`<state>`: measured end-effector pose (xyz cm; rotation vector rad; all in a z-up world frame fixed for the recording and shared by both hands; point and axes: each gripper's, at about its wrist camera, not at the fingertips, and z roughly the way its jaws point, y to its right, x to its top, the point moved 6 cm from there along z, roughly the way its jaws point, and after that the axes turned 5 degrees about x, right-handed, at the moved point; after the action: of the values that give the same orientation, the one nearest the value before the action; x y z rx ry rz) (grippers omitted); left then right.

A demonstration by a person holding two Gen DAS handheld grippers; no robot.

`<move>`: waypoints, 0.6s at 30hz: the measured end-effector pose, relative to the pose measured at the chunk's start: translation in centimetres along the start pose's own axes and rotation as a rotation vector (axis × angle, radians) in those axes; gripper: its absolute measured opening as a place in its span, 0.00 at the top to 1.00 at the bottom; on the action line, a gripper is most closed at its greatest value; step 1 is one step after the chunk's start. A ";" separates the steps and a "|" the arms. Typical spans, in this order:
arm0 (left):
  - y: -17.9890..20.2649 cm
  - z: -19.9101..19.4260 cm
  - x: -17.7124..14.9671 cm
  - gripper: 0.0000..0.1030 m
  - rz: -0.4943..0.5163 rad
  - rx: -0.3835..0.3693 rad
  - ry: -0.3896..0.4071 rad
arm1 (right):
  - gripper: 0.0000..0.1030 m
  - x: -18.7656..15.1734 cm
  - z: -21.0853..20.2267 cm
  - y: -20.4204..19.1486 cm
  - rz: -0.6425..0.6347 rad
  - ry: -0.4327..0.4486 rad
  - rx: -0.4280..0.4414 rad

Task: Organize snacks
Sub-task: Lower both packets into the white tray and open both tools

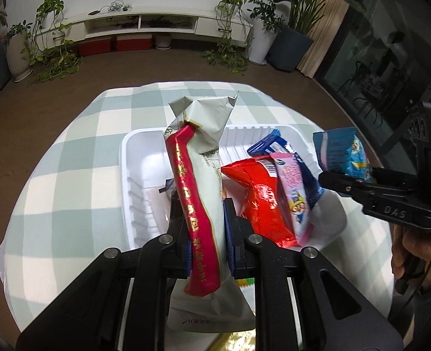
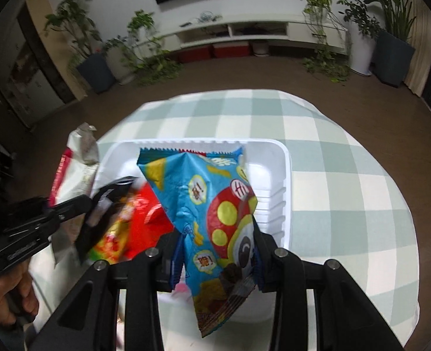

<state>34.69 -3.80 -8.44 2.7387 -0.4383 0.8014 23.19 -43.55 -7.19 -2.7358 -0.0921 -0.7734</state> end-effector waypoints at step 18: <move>-0.1 5.1 -0.1 0.78 0.022 0.013 -0.024 | 0.49 -1.7 3.8 1.7 0.014 -0.061 -0.066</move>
<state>37.08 -5.33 -12.70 2.7628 -0.4711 0.7800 23.91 -44.04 -11.61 -2.8197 -0.0614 -0.7019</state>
